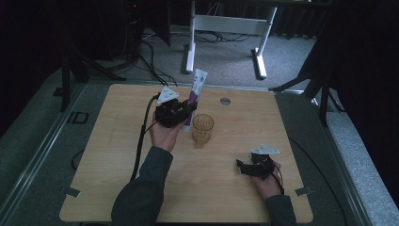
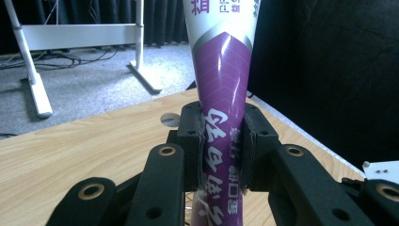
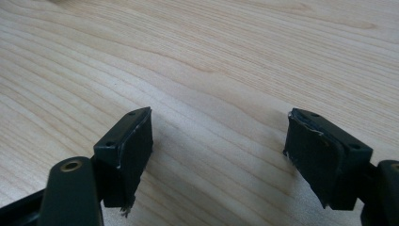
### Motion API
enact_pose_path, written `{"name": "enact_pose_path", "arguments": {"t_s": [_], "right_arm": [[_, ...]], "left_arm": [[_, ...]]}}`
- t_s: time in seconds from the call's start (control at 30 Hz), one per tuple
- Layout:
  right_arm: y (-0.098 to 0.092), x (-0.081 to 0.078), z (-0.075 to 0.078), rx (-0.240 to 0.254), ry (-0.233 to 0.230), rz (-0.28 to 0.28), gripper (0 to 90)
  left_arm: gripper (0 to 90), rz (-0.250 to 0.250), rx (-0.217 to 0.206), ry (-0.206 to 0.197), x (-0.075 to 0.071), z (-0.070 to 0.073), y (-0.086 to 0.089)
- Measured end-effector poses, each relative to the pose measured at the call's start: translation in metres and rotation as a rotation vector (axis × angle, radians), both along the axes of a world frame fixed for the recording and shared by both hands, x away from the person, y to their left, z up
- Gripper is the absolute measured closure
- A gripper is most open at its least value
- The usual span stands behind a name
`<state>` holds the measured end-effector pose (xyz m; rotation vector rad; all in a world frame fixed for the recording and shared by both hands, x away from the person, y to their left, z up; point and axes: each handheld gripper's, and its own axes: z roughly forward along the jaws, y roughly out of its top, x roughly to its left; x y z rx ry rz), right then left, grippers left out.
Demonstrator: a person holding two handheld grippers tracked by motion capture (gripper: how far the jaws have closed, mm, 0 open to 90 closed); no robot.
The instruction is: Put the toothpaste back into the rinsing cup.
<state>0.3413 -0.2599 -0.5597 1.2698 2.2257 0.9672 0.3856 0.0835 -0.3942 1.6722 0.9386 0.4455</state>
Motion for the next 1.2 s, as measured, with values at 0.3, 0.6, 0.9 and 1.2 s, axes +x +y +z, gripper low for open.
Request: {"name": "enact_pose_path", "arguments": {"t_s": [0.3, 0.6, 0.9, 1.2], "right_arm": [[0.000, 0.000, 0.000, 0.000, 0.000, 0.000, 23.5], [0.000, 0.000, 0.000, 0.000, 0.000, 0.000, 23.5], [0.000, 0.000, 0.000, 0.001, 0.000, -0.001, 23.5], [0.000, 0.000, 0.000, 0.001, 0.000, 0.000, 23.5]], "left_arm": [[73.3, -0.003, -0.007, -0.009, 0.001, 0.000, -0.005], [73.3, -0.002, -0.015, -0.008, 0.003, -0.003, -0.008], [73.3, -0.004, -0.027, -0.012, 0.006, -0.008, -0.014], [73.3, -0.001, -0.034, -0.013, 0.009, -0.012, -0.017]]}}
